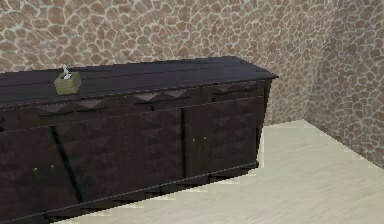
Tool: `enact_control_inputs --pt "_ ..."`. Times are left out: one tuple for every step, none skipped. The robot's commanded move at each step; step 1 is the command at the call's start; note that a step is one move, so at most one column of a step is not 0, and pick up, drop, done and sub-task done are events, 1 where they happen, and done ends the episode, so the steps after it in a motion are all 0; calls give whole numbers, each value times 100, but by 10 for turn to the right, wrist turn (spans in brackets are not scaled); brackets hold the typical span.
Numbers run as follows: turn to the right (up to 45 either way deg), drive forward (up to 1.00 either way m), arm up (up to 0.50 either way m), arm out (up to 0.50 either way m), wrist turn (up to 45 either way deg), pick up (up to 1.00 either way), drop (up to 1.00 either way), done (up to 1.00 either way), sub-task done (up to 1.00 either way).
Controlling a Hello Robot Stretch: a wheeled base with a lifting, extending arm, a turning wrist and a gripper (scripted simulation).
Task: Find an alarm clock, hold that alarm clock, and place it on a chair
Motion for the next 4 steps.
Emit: enact_control_inputs --pt "0 0 0 0 450 0 0 0 0" --pt "0 0 0 0 450 0 0 0 0" --pt "0 0 0 0 120 0 0 0 0" --pt "0 0 -30 0 0 0 0 0 0"
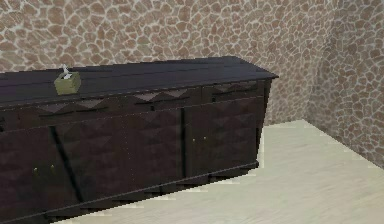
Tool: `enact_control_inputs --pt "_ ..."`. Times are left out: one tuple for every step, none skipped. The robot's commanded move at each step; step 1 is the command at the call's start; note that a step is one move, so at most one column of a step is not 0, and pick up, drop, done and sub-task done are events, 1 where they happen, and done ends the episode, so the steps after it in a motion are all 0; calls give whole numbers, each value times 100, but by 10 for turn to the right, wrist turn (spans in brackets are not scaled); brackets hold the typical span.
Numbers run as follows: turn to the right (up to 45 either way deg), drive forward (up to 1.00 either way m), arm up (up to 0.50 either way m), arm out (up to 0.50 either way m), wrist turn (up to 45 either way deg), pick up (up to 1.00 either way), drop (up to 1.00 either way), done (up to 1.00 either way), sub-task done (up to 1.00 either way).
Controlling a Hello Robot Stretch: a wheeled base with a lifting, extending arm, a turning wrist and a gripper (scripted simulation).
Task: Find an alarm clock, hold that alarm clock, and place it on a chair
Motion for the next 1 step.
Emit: enact_control_inputs --pt "0 0 0 0 0 100 0 0 0"
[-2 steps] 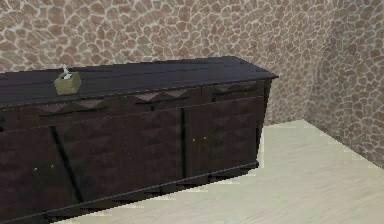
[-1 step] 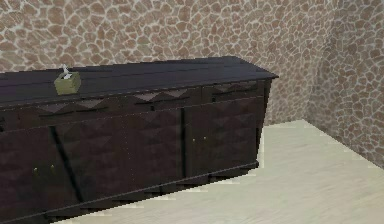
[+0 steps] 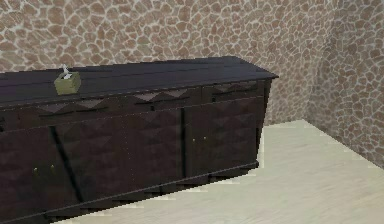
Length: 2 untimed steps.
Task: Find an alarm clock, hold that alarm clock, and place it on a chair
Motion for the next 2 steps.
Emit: enact_control_inputs --pt "0 0 10 0 0 0 0 0 0" --pt "0 0 50 0 0 0 0 0 0"
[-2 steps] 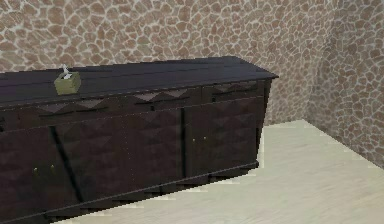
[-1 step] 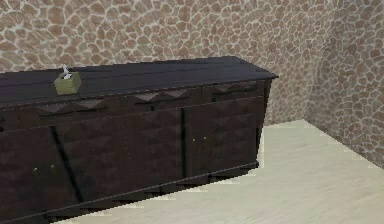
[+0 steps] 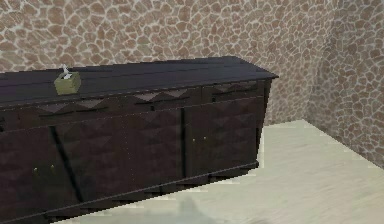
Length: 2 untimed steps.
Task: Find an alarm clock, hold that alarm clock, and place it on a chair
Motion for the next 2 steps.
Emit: enact_control_inputs --pt "0 0 6 0 0 0 0 0 0" --pt "0 0 0 0 -450 0 0 0 0"
